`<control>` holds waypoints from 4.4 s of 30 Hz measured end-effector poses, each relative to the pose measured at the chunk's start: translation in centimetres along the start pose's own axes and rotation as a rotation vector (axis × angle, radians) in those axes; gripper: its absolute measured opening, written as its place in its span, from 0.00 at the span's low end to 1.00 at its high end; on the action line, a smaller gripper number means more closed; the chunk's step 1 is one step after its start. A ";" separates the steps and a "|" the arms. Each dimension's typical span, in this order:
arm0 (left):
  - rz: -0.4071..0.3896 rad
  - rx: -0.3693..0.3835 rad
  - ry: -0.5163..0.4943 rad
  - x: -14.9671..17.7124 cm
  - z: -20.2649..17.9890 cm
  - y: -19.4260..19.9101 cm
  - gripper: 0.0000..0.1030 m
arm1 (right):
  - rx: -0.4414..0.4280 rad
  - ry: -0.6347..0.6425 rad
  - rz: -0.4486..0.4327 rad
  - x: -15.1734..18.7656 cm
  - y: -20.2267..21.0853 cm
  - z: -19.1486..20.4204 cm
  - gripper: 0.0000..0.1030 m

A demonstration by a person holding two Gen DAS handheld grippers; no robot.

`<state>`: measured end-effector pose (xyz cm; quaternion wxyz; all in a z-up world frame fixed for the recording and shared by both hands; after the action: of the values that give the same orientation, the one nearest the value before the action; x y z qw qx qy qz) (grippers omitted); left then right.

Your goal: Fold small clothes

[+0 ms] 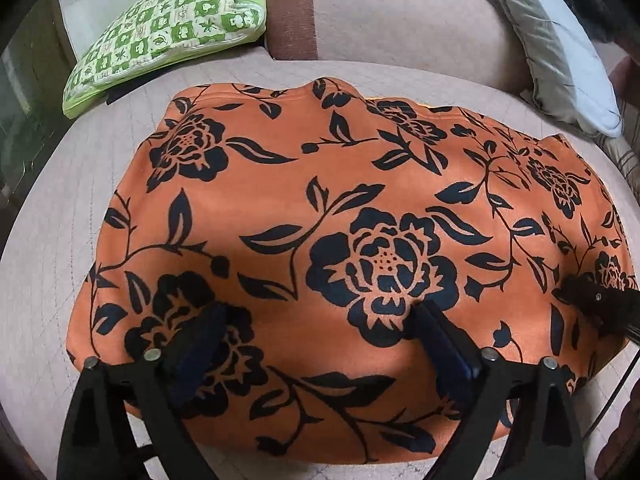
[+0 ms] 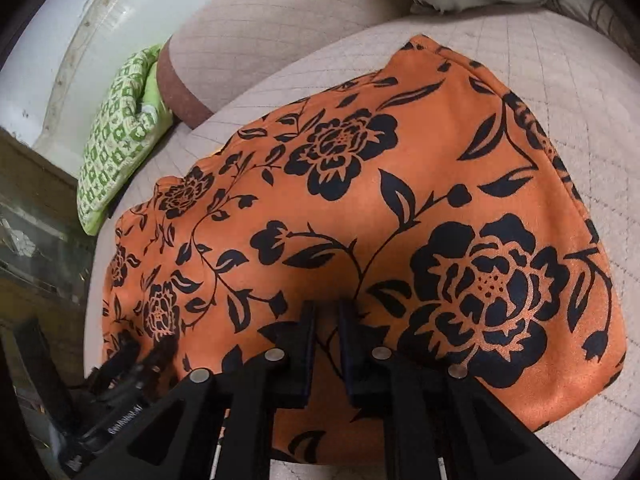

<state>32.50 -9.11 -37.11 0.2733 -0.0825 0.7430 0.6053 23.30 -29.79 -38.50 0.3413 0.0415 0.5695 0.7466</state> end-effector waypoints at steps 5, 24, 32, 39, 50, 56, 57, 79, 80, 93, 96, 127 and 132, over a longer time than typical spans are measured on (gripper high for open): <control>-0.039 -0.004 0.008 0.2 -0.4 -0.3 0.96 | -0.039 0.002 -0.008 0.4 0.3 -0.3 0.14; -0.385 -0.052 -0.132 1.6 -11.8 10.9 0.96 | -0.005 0.141 -0.345 0.4 13.0 -4.7 0.14; -0.113 -0.007 -0.021 2.1 -8.6 5.2 0.96 | 0.006 0.034 -0.255 -1.3 10.9 -6.4 0.14; 0.050 -0.030 -0.043 2.3 -7.2 1.0 0.97 | -0.013 0.026 -0.248 -2.6 9.9 -4.9 0.14; -0.131 -0.080 0.044 -2.1 0.5 5.4 0.97 | -0.014 0.060 -0.207 -4.2 5.6 -0.1 0.14; -0.091 -0.139 0.143 -1.4 4.9 4.4 0.97 | 0.085 0.087 -0.182 -3.5 2.8 1.5 0.14; -0.085 -0.159 0.141 -1.3 5.4 4.0 0.97 | 0.105 0.089 -0.163 -3.2 2.2 1.5 0.14; -0.349 -0.118 0.086 -2.5 1.7 12.5 0.97 | 0.036 0.181 -0.381 -2.1 8.9 2.7 0.14; -0.352 -0.109 0.084 -2.4 1.3 12.7 0.97 | 0.030 0.172 -0.400 -2.1 9.5 2.4 0.14; -0.345 -0.103 0.050 -0.8 -1.7 12.8 0.97 | -0.066 0.088 -0.514 -1.3 14.7 -1.5 0.77; -0.346 -0.107 0.041 -0.4 -2.0 12.9 0.97 | -0.082 0.054 -0.510 -1.3 15.2 -2.2 0.77; -0.444 -0.143 -0.182 11.6 -7.0 22.2 0.97 | -0.088 0.078 -0.500 8.6 22.9 -4.0 0.77; -0.430 -0.135 -0.164 12.8 -6.6 23.8 0.97 | -0.055 0.044 -0.533 9.0 23.3 -5.4 0.77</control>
<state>9.00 -6.61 -22.44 0.4492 -0.2072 0.6415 0.5862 3.21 -32.01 -22.85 0.5144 -0.1356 0.5471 0.6463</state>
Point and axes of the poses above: each gripper's, at about its wrist camera, not at the fingertips, and y roughly against the way its jaws point, z to its left, x to its underside, the point moved 8 cm from there along -y, roughly the way its jaws point, and after that the axes turned 10 degrees about x, right-handed, at the moved point
